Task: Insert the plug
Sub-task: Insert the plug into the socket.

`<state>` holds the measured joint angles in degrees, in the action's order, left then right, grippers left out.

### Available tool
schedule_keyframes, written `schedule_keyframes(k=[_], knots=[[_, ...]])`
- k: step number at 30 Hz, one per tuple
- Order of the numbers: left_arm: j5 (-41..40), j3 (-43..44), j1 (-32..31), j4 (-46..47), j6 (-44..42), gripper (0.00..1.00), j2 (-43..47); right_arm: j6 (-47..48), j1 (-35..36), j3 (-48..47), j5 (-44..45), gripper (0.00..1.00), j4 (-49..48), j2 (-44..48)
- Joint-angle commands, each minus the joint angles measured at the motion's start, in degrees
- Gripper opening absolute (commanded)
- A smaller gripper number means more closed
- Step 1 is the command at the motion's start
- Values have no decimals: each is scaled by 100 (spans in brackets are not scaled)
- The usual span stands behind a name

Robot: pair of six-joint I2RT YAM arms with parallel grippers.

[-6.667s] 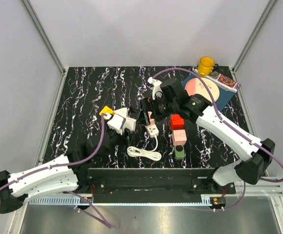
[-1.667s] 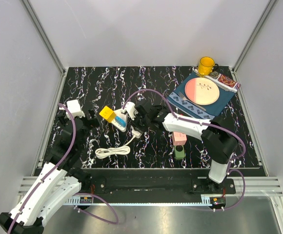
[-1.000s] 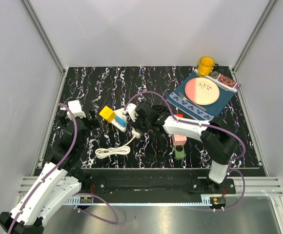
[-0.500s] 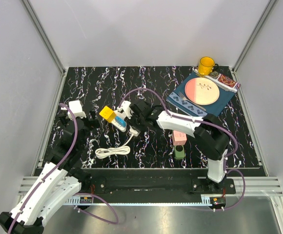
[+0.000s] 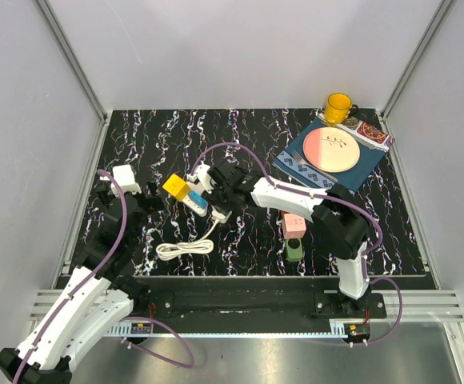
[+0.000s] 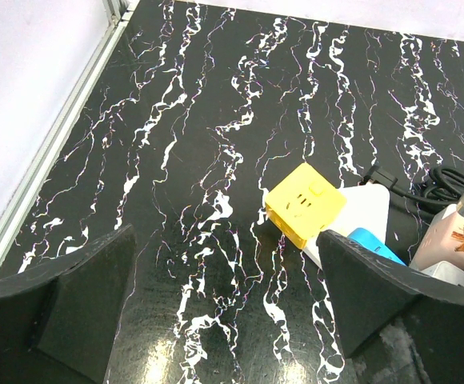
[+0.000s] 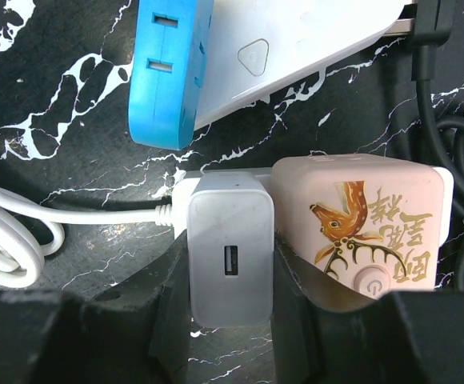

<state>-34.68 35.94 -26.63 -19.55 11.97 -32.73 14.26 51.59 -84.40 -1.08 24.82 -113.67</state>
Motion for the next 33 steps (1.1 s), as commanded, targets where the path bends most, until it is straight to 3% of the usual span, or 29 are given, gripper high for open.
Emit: schedule_keyframes(k=[1, 5, 7, 11, 12, 18, 19, 26, 33], knots=[[58, -26, 27, 347, -80, 99, 21, -72, 35, 635, -15, 0, 911, -797], [84, -26, 26, 355, -80, 99, 12, -134, 26, 715, -59, 1, 849, -517], [75, -26, 27, 355, -80, 99, 21, -160, 35, 662, -85, 6, 867, -376], [75, -26, 27, 355, -80, 99, 12, -283, 35, 425, -252, 24, 867, -16], [75, -35, 27, 355, -72, 99, 12, -362, 35, 390, -261, 33, 867, 28], [84, -35, 27, 347, -72, 99, 30, -617, 35, 240, -156, 55, 867, 450], [93, -26, 27, 355, -72, 99, 30, -644, 35, 222, -138, 64, 867, 512], [58, -26, 27, 338, -54, 99, 74, -872, 35, -216, -85, 79, 972, 1065], [57, -35, 27, 338, -45, 99, 126, -1004, 0, -735, 2, 86, 1139, 1136]])
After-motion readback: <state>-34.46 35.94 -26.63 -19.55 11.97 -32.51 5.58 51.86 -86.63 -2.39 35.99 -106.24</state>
